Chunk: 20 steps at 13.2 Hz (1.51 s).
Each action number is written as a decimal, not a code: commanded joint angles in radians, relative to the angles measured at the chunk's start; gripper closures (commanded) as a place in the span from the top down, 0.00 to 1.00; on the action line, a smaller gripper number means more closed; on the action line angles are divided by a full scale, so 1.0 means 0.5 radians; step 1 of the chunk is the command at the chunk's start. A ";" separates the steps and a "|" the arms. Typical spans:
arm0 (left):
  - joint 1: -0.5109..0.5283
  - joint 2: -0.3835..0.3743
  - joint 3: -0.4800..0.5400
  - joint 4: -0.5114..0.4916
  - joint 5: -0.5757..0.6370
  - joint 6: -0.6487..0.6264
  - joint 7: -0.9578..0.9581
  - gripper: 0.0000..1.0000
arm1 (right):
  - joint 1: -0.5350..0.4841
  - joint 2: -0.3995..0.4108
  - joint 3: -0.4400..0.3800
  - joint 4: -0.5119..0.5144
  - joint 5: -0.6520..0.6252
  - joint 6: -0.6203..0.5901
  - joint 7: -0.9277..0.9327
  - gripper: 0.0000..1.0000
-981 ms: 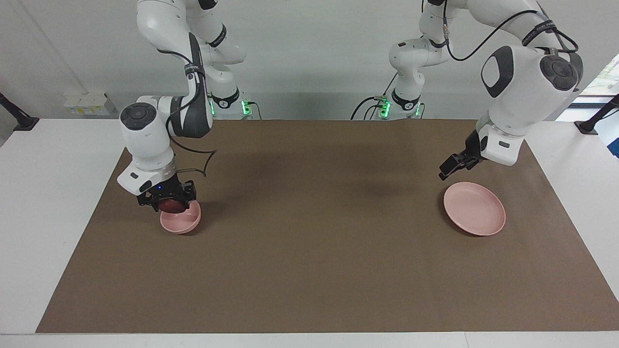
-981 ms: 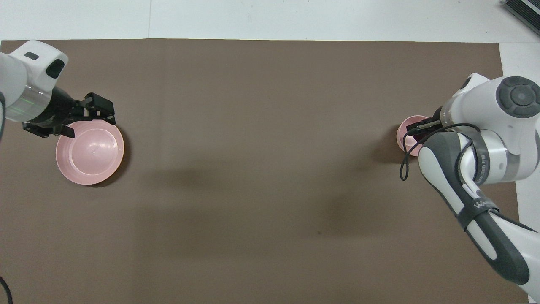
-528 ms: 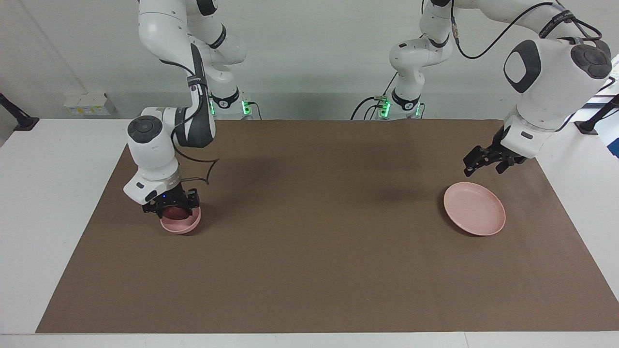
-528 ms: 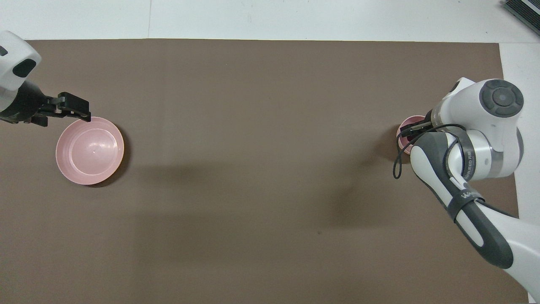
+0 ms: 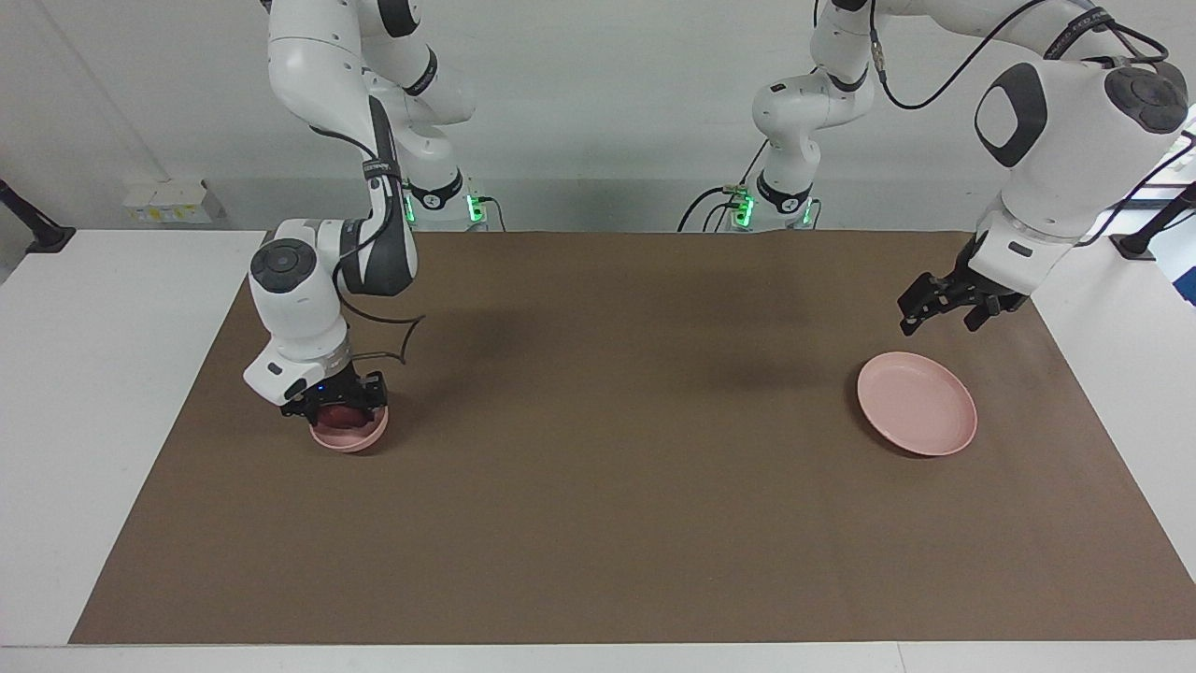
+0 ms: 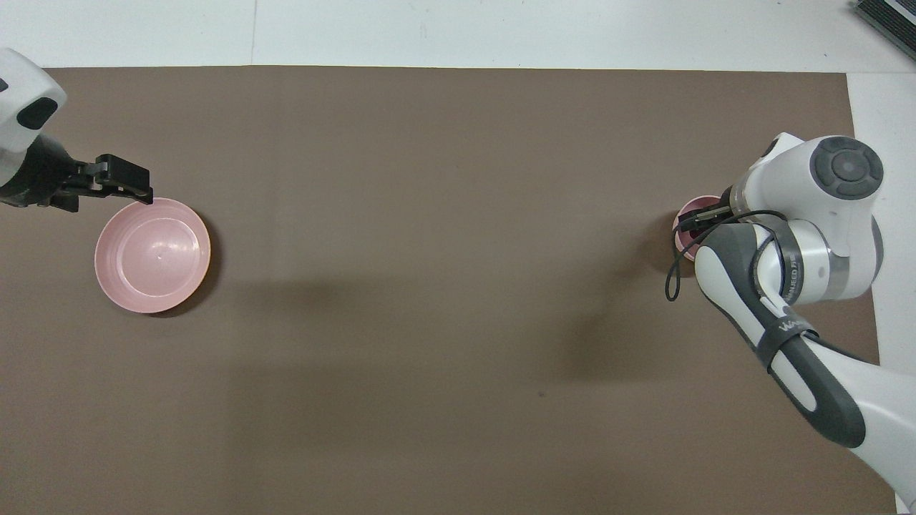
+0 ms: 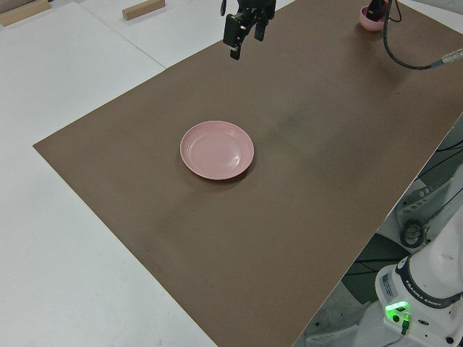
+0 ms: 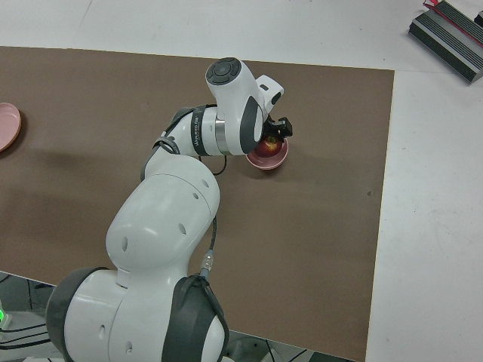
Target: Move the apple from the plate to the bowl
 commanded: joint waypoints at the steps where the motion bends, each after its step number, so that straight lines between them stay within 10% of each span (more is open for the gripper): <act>1: -0.031 -0.017 -0.004 0.004 0.025 -0.041 0.020 1.00 | -0.024 0.026 0.019 0.028 -0.053 0.035 0.087 0.26; 10: -0.647 -0.222 0.551 0.010 0.029 -0.212 0.207 1.00 | -0.024 0.026 0.019 0.019 -0.038 0.023 0.094 1.00; 20: -0.739 -0.302 0.686 -0.067 0.013 -0.246 0.250 1.00 | 0.004 -0.271 0.025 0.132 0.090 -0.415 0.207 1.00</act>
